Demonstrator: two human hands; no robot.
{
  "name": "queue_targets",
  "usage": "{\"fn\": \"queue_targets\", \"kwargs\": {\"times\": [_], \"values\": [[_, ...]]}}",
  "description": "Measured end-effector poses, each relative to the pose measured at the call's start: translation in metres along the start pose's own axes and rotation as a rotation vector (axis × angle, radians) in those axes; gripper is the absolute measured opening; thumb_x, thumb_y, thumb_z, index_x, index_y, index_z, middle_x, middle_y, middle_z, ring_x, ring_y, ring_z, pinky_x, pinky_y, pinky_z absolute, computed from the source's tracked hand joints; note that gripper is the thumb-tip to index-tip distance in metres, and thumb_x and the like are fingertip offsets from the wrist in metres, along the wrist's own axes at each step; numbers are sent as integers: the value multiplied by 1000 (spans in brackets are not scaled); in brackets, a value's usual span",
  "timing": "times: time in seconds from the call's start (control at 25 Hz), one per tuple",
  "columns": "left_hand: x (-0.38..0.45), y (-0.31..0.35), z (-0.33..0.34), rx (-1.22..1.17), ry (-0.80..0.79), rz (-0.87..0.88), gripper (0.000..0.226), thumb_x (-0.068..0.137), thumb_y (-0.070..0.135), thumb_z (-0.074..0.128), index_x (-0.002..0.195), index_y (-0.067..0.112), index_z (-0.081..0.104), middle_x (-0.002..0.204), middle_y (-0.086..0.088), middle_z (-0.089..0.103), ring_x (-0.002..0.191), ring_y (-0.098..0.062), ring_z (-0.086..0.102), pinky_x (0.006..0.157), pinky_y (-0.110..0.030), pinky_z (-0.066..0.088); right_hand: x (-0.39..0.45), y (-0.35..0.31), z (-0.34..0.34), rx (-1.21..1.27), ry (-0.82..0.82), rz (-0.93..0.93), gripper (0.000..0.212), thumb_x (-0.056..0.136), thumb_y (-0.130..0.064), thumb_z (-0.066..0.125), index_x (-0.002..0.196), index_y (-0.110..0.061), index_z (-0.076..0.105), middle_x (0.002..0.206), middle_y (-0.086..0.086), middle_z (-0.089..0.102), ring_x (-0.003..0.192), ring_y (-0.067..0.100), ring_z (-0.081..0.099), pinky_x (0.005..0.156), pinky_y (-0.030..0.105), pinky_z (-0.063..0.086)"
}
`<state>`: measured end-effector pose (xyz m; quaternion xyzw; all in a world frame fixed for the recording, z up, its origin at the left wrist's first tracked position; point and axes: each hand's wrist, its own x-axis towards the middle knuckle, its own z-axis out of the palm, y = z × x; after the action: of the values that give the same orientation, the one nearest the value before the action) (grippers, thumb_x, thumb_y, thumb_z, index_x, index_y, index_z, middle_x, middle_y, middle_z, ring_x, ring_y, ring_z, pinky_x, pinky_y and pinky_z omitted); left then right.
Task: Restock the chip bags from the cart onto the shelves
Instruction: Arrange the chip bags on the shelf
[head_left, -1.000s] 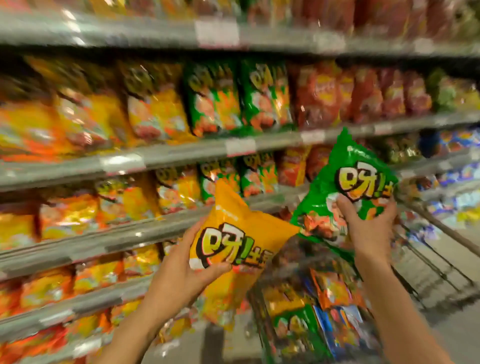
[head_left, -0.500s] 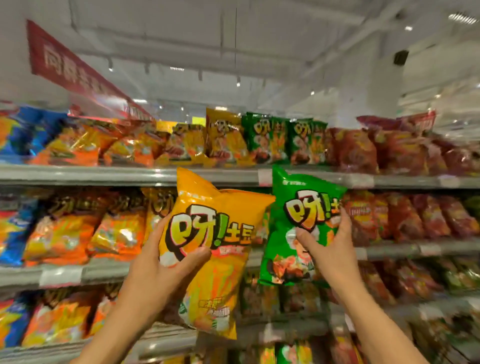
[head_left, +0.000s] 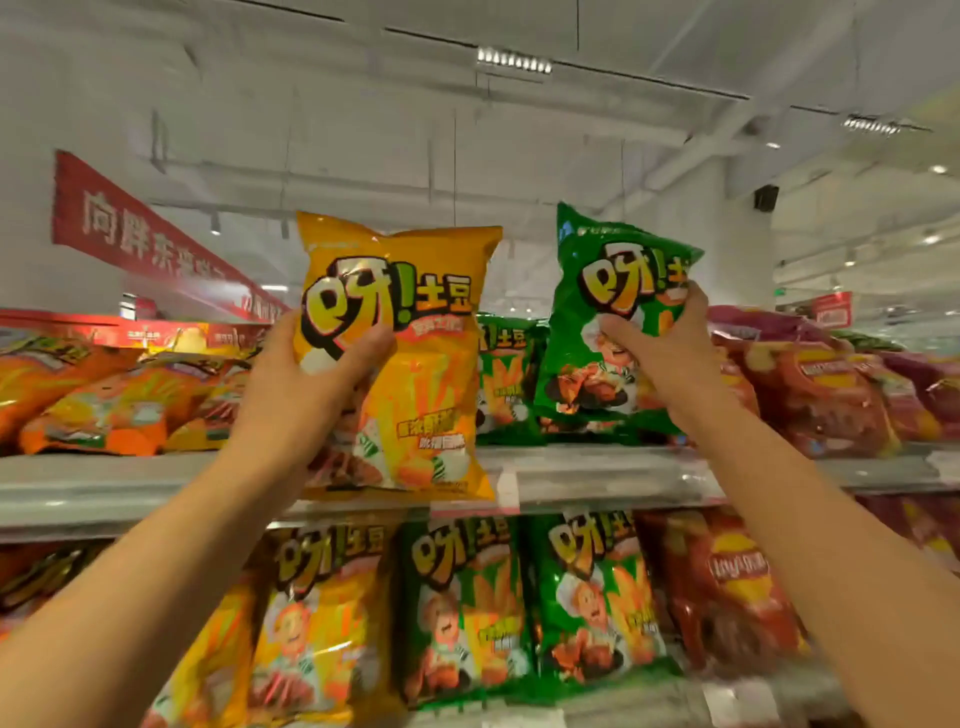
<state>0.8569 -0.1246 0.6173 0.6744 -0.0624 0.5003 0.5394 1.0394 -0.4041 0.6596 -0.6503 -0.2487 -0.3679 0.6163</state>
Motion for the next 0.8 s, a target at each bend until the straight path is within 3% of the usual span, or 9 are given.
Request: {"fn": "queue_targets", "kwargs": {"times": [0.04,0.12,0.28,0.4,0.56,0.68,0.8], "values": [[12,-1,15,-2,5,16,53,78,54,78,125,37,58,96,16,74,72,6,70,67,-27,57,18,9,1,-16,-27,17,100,73,-41,86,151,-24,25,145,0,48,133,23,49,112,45,42],[29,-5,38,-13,8,32,59,79,54,77,131,35,55,102,19,73,79,14,67,62,-16,50,41,29,5,-36,-89,62,105,73,-40,86,153,-23,20,150,5,46,135,27,48,113,51,41],[44,-17,63,-35,13,-10,57,77,58,77,127,40,54,107,19,68,85,5,68,65,-21,48,42,72,2,-117,-307,246,106,67,-44,89,150,-27,24,148,9,48,131,31,51,111,54,42],[55,-26,67,-65,15,-26,46,75,61,77,114,51,56,102,22,69,93,-2,66,66,-28,51,39,93,-8,-142,-347,351,132,51,-61,90,155,-30,15,151,10,45,135,33,47,114,56,37],[70,-38,70,-29,68,-30,69,76,58,78,134,35,52,105,18,68,79,5,69,55,-14,49,48,90,-18,-317,-350,377,134,52,-67,86,157,-30,10,156,13,37,139,37,40,115,55,35],[77,-46,71,-41,52,-51,68,77,53,80,136,31,52,106,15,69,76,6,70,48,-9,49,41,85,-15,-548,-305,273,129,59,-77,71,158,-26,6,159,17,29,144,38,31,115,56,33],[83,-51,62,-22,50,-72,70,77,53,80,137,31,51,111,15,69,87,0,69,52,-11,50,26,69,-6,-855,-91,-52,111,72,-82,54,156,-22,15,148,20,39,138,38,37,108,55,39]]}}
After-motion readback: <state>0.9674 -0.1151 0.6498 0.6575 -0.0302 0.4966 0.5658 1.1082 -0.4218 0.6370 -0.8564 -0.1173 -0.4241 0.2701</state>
